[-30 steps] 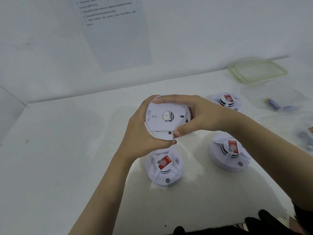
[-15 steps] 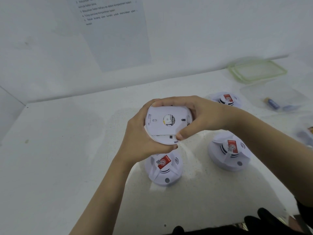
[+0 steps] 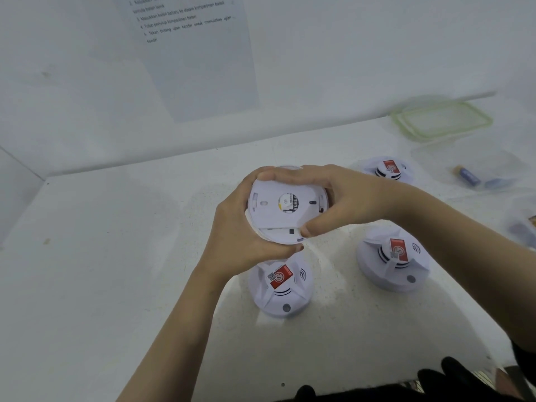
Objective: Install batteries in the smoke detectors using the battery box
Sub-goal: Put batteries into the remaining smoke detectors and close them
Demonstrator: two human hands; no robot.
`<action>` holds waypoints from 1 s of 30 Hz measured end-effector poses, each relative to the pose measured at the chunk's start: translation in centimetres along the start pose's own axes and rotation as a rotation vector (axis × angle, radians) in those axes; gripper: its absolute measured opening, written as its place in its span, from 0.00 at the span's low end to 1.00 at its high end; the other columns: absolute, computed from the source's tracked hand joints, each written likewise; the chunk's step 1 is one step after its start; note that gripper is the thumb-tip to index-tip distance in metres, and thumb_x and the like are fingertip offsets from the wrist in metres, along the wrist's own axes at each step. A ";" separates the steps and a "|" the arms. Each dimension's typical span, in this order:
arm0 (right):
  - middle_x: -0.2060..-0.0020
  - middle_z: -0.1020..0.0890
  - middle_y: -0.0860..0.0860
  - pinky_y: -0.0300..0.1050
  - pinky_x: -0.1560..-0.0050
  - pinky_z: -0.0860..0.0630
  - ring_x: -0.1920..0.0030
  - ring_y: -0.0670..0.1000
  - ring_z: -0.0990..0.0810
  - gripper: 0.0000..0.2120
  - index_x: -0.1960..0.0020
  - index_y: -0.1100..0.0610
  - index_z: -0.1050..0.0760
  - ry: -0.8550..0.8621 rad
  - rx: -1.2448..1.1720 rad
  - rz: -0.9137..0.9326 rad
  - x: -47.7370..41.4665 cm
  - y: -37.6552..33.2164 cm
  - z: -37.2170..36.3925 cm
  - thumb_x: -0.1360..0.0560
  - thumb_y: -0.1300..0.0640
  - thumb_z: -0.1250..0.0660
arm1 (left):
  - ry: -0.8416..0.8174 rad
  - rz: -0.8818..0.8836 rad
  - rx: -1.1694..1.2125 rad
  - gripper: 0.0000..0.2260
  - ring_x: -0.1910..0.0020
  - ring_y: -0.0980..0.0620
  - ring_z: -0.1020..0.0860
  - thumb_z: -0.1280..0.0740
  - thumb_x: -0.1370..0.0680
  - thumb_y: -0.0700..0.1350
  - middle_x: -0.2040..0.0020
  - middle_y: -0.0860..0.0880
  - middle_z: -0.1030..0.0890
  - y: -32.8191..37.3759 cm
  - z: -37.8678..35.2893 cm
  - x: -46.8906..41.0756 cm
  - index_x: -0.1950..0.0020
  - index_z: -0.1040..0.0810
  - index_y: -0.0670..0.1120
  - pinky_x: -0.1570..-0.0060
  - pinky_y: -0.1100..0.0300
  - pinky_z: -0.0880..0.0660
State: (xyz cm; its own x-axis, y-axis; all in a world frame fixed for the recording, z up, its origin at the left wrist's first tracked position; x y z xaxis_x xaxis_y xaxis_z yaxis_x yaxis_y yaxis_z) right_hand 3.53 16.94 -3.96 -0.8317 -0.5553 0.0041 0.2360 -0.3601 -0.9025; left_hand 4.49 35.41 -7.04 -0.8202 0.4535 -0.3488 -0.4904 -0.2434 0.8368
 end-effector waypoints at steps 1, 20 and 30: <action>0.38 0.28 0.42 0.30 0.44 0.31 0.40 0.35 0.28 0.36 0.31 0.54 0.34 0.016 0.041 0.016 0.0 -0.2 -0.1 0.34 0.73 0.28 | 0.011 0.000 -0.006 0.40 0.43 0.64 0.22 0.18 0.44 0.33 0.45 0.66 0.21 0.0 0.0 0.0 0.38 0.27 0.52 0.52 0.74 0.27; 0.47 0.34 0.33 0.40 0.48 0.27 0.43 0.38 0.33 0.34 0.38 0.43 0.40 0.128 0.391 -0.047 0.8 -0.9 -0.8 0.40 0.54 0.30 | -0.015 -0.044 -0.109 0.38 0.46 0.73 0.26 0.18 0.40 0.39 0.47 0.76 0.27 -0.3 -0.9 -0.1 0.42 0.34 0.64 0.54 0.78 0.30; 0.47 0.33 0.45 0.46 0.53 0.24 0.48 0.48 0.29 0.36 0.38 0.41 0.42 0.058 0.392 -0.157 0.9 -1.1 -1.4 0.39 0.56 0.26 | -0.009 -0.046 -0.126 0.37 0.47 0.68 0.23 0.17 0.41 0.39 0.46 0.68 0.24 -1.0 -1.3 0.5 0.42 0.32 0.62 0.54 0.76 0.29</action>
State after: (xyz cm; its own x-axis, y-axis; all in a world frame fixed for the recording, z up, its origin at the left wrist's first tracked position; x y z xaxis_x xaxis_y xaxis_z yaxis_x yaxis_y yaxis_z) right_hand 1.81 17.81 -3.57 -0.8969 -0.4320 0.0946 0.2680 -0.7010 -0.6609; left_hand 4.20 34.73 -8.63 -0.7935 0.4741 -0.3814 -0.5610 -0.3273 0.7603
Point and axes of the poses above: each hand's wrist, its own x-axis away from the middle knuckle, its own z-axis out of the back of the hand, y = z × x, the point moved 1 cm from there along -x, towards the middle knuckle
